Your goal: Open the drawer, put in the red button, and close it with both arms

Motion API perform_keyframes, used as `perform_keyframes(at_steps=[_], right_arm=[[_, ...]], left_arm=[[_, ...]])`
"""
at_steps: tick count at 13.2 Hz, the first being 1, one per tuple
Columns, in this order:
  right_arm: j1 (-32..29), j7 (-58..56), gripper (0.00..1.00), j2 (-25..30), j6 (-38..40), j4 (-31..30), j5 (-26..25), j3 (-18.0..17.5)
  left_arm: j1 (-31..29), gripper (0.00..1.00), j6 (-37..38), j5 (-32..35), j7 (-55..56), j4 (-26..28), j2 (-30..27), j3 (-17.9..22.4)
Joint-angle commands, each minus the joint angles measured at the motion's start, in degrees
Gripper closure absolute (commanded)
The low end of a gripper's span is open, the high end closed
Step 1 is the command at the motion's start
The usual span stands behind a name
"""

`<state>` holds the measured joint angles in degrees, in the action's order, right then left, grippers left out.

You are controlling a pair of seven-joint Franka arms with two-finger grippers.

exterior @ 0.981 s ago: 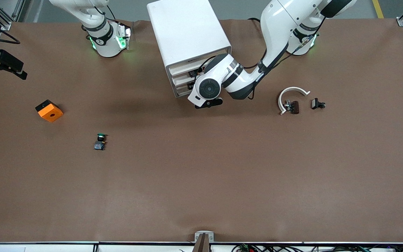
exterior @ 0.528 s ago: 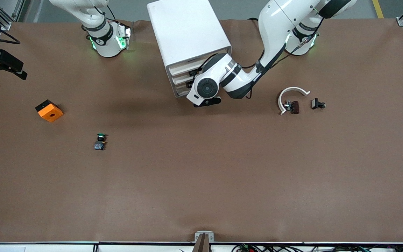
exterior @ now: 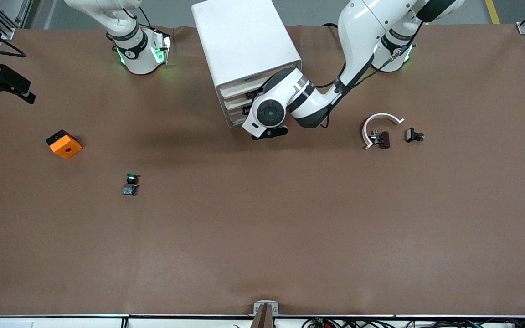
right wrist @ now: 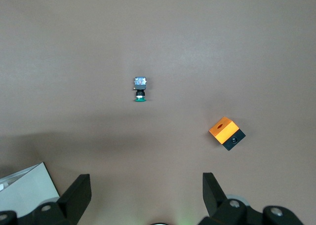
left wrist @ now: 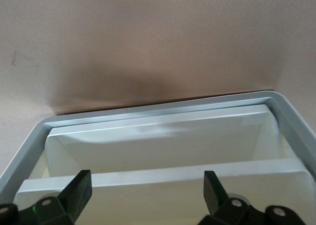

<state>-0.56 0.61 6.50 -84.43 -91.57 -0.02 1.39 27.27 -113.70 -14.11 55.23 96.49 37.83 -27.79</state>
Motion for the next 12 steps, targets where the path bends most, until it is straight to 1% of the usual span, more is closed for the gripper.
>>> perform_keyframes(at_steps=[1,6,12], right_arm=[[-0.4,0.3,0.00,0.0,0.8,0.9,-0.7,-0.3],[-0.4,0.3,0.00,0.0,0.8,1.2,-0.8,-0.3],[-0.4,0.3,0.00,0.0,0.8,1.2,-0.8,-0.3]], left_arm=[[-1.3,0.00,0.7,-0.2,0.2,0.8,-1.9,0.2],[0.6,0.00,0.7,-0.3,1.6,1.3,-1.4,-0.4],[2.7,0.00,1.0,-0.4,3.4,1.6,-1.1,-0.2]])
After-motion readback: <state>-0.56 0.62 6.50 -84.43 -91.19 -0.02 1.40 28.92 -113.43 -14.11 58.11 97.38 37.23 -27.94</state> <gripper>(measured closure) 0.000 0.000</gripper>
